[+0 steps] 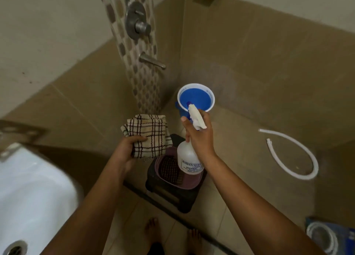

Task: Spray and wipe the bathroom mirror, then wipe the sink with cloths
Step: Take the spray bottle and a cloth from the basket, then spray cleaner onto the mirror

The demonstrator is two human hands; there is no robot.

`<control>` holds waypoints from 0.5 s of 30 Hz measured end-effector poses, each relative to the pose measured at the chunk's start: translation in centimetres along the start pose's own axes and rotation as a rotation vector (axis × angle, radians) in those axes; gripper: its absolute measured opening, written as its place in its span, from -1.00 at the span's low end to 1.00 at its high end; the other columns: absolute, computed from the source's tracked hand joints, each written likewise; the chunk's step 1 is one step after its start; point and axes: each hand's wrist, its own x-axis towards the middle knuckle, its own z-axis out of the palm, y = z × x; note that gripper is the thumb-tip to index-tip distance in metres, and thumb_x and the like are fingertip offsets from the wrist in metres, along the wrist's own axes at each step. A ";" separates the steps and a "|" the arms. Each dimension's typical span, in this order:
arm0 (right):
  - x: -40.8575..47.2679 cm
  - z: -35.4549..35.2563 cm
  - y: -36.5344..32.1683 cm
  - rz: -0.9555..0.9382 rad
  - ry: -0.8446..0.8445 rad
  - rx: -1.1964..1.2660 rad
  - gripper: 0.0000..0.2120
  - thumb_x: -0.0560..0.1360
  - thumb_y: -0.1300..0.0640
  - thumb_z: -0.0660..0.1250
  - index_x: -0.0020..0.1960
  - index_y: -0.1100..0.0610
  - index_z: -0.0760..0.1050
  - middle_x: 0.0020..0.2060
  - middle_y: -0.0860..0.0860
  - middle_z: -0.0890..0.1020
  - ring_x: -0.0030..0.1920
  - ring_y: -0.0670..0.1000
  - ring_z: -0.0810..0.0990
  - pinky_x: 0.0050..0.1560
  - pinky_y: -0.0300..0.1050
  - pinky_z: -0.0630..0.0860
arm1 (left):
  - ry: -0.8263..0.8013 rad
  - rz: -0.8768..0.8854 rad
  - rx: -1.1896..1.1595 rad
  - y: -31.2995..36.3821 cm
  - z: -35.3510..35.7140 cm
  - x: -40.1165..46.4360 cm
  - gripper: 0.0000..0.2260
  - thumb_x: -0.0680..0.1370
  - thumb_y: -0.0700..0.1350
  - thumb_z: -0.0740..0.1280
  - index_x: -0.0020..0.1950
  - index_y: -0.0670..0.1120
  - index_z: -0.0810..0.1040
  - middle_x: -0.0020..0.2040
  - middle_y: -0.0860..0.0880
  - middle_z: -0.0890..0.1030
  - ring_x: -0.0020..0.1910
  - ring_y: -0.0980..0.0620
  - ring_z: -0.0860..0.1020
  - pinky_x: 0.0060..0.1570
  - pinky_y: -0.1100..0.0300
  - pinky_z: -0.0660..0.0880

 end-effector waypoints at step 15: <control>-4.6 4.9 -8.4 -0.001 -0.442 -0.013 -0.79 0.54 -0.07 0.35 0.05 0.04 0.58 -0.41 0.04 0.50 -0.50 -0.14 0.44 -0.49 -0.29 0.41 | 0.145 0.397 -0.232 5.0 -3.5 -13.8 -0.50 0.41 -0.20 0.38 0.35 -0.23 0.50 0.25 -0.25 0.60 0.20 -0.19 0.61 0.12 -0.07 0.59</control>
